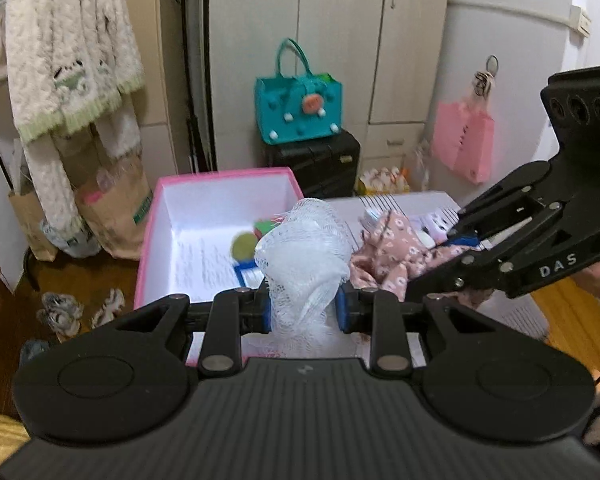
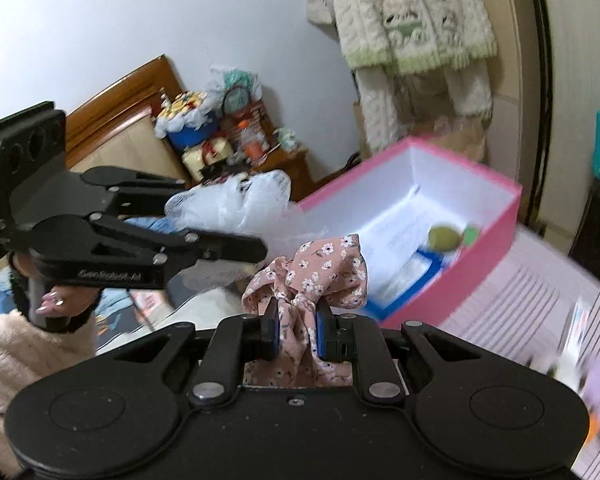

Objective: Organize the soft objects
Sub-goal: 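Carry the puff and cloth into the pink box and open both tools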

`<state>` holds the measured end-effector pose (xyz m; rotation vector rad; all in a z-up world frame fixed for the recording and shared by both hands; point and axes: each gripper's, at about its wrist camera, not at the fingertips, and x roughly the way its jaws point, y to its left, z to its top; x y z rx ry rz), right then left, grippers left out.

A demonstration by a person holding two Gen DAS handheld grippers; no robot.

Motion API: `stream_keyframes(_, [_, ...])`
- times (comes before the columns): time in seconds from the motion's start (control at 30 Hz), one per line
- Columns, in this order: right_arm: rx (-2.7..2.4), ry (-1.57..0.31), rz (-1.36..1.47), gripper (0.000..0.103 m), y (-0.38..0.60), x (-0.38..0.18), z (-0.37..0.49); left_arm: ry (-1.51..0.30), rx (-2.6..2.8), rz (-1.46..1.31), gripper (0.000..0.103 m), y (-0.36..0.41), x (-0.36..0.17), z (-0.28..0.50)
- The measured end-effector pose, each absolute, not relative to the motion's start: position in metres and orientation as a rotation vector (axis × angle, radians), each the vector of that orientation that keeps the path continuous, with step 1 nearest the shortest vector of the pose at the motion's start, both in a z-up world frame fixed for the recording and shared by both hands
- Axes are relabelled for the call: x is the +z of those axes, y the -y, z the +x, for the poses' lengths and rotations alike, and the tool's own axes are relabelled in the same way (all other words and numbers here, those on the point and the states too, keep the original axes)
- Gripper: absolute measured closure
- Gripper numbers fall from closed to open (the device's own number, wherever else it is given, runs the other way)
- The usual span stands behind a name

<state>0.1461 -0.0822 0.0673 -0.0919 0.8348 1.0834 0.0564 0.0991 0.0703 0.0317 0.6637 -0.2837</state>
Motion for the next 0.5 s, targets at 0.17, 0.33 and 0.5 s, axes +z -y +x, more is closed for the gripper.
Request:
stream_keyframes(0.17, [1.042, -0.814, -0.119, 0.083, 0.058, 0.063, 0.187, -0.645, -0.238, 0.054, 0.076, -0.109, 0.064, 0.09])
stream_keyframes(0.33, [0.999, -0.827, -0.142, 0.083, 0.034, 0.051, 0.228, -0.702, -0.199, 0.067, 0.076, -0.118, 0.044, 0.135])
stream_keyframes(0.5, [0.974, -0.877, -0.131, 0.083, 0.012, 0.031, 0.267, -0.739, -0.133, 0.106, 0.076, -0.128, 0.022, 0.18])
